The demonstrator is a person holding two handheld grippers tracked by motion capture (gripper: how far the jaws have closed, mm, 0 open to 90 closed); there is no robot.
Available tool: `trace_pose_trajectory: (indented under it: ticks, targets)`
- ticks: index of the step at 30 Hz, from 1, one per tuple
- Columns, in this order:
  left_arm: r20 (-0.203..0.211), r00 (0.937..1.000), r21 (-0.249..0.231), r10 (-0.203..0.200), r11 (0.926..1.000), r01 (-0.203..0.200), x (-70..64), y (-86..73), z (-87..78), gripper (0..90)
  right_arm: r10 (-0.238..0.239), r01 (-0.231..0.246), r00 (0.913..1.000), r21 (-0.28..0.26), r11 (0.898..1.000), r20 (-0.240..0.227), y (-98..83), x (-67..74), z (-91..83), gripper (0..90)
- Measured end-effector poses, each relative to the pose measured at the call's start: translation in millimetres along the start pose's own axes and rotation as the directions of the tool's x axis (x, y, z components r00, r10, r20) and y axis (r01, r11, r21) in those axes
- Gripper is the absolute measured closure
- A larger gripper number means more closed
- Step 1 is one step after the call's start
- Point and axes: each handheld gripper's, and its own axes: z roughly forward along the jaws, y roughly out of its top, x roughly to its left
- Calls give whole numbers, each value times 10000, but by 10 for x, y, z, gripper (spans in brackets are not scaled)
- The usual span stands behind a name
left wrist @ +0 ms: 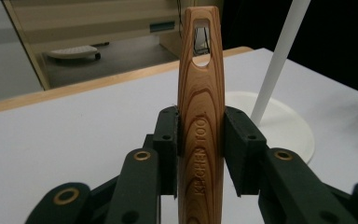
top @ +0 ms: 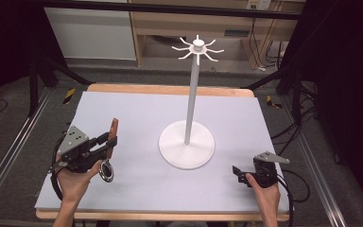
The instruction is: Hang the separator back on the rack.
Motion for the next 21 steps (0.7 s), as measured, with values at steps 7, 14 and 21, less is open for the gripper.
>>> trace_pose_trajectory:
  ticks: [7, 14, 21]
  targets:
    - [86, 10000, -260, -38, 9997, 41, -10, 88, -56, 675, -45, 45, 10000, -64, 10000, 80, 1, 0, -12, 62]
    - [265, 9996, -708, -101, 9974, 119, -36, 235, -69, 675, 43, -43, 10000, -295, 9996, 3, 21, 23, -37, 62]
    - [318, 9995, -885, 56, 9961, -28, -102, 355, -61, 675, 76, -77, 10000, -466, 9989, -19, 29, 5, -52, 62]
